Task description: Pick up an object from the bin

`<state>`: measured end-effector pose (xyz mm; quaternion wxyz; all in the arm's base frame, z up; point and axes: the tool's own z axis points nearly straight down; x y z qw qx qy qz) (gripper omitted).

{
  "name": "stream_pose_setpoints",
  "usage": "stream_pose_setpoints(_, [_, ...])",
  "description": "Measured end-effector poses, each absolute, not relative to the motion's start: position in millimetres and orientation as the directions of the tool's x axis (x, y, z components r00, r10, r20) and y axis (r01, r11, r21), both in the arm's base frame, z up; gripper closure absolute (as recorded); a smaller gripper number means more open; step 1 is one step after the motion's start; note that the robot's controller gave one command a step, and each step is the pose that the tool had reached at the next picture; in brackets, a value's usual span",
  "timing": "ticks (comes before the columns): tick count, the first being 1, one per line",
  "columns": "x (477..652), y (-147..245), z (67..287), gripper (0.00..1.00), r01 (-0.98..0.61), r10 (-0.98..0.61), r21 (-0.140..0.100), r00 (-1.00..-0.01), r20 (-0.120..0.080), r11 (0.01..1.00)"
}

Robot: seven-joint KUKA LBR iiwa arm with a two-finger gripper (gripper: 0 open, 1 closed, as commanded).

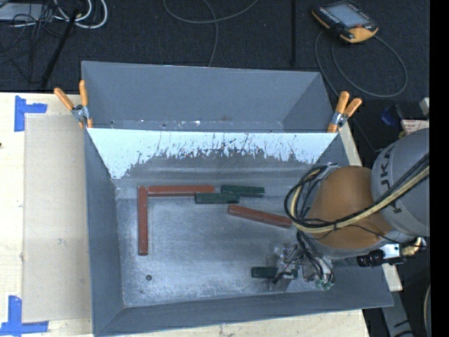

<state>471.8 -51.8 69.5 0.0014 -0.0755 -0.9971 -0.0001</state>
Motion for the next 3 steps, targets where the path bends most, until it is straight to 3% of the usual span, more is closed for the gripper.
stream_pose_setpoints(3, [470.8, -51.6, 81.1, 1.0, 0.152, 0.152, 0.0, -0.988, 0.005, 0.988])
